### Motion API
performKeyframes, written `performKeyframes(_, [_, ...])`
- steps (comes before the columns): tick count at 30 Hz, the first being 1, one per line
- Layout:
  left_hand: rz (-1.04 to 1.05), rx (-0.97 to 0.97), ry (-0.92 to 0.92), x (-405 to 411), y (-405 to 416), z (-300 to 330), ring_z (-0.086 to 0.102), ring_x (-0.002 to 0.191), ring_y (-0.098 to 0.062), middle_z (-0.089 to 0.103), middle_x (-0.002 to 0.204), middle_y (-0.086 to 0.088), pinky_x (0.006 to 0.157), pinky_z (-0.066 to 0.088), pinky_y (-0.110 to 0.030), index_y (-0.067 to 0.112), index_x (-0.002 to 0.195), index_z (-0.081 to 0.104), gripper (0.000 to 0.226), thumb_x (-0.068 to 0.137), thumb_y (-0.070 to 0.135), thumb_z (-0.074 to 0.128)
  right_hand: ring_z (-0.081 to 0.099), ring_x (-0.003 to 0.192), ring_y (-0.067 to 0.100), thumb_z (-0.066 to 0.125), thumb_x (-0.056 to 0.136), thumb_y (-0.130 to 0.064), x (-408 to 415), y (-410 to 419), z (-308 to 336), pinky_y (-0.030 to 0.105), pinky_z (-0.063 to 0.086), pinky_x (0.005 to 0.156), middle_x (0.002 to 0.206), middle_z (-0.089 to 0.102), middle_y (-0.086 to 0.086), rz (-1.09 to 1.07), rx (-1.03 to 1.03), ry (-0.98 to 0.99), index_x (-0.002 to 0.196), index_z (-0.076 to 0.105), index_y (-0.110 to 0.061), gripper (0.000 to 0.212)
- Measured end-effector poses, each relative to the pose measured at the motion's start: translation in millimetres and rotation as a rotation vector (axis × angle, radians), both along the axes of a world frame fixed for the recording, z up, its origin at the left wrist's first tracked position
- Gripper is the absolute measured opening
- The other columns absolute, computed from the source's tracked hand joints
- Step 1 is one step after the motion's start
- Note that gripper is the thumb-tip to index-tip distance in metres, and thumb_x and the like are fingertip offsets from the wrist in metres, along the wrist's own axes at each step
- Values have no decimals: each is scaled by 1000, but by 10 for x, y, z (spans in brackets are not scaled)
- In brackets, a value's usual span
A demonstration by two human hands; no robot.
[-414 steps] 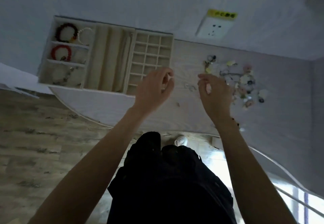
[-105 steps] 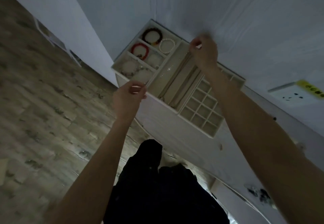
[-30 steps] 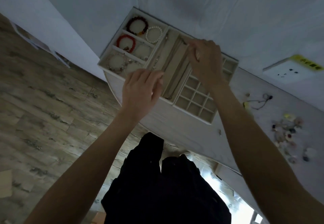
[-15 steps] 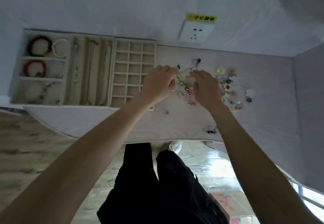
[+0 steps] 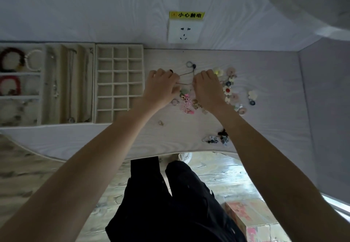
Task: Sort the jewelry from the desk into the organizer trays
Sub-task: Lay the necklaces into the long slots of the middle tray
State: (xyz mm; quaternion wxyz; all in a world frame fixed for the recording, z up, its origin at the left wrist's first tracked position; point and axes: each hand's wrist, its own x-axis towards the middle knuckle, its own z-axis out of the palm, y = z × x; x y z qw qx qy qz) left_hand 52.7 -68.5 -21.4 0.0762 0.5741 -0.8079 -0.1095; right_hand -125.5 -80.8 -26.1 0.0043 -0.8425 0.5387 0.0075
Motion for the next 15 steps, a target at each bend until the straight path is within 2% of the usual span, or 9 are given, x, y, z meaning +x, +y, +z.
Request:
performKeyframes(1, [16, 46, -4, -6, -13, -2, 53, 109, -28, 65, 110, -2, 94, 33, -40, 17, 118, 60, 36, 94, 40, 46, 50, 87, 32, 46, 93, -6, 30, 6, 56, 39, 39, 77, 91, 58, 18, -26, 24, -90, 95, 57, 2, 13])
performKeyframes(3, [44, 75, 54, -16, -46, -12, 49, 115, -24, 63, 115, 0, 97, 33, -38, 18, 121, 57, 37, 93, 43, 52, 53, 86, 27, 38, 98, -11, 114, 8, 286, 36, 43, 76, 93, 59, 14, -156, 123, -441, 97, 53, 0, 18])
performKeyframes(5, [65, 54, 263, -76, -54, 22, 47, 119, -20, 60, 121, 1, 101, 35, -35, 18, 121, 58, 39, 89, 42, 58, 58, 79, 16, 36, 100, -12, 194, -14, 575, 22, 46, 72, 89, 62, 6, -309, 226, -796, 96, 49, -4, 16])
performKeyframes(6, [74, 72, 422, -127, -54, 73, 47, 120, -16, 59, 123, 3, 103, 32, -31, 18, 122, 58, 40, 88, 40, 60, 57, 76, 10, 36, 101, -11, 217, -30, 695, 13, 43, 68, 86, 62, 1, -351, 247, -899, 95, 47, -7, 14])
performKeyframes(8, [117, 146, 741, -192, -45, 224, 47, 117, 0, 59, 120, 11, 104, 28, -21, 20, 120, 59, 35, 88, 34, 63, 56, 74, 7, 37, 100, -10, 258, -44, 868, 10, 42, 67, 83, 60, -2, -381, 273, -1013, 94, 47, -12, 12])
performKeyframes(10, [194, 242, 911, -188, -30, 380, 49, 106, 15, 61, 111, 20, 100, 32, -15, 26, 112, 62, 22, 91, 30, 61, 60, 77, 13, 39, 100, -9, 285, -31, 969, 21, 49, 72, 82, 62, -3, -384, 287, -1111, 91, 47, -17, 15])
performKeyframes(12, [246, 306, 1007, -104, -13, 498, 57, 99, 12, 65, 103, 21, 94, 40, -16, 29, 102, 63, 10, 94, 28, 56, 65, 81, 16, 39, 100, -9, 309, -6, 1025, 31, 53, 77, 84, 65, -4, -387, 274, -1170, 90, 47, -19, 16])
performKeyframes(15, [243, 339, 1161, 109, 32, 641, 63, 93, -2, 67, 92, 12, 90, 46, -18, 22, 92, 60, 14, 98, 19, 47, 67, 73, 11, 37, 101, -10, 413, 59, 1106, 30, 55, 72, 84, 64, -2, -406, 241, -1192, 88, 45, -20, 18])
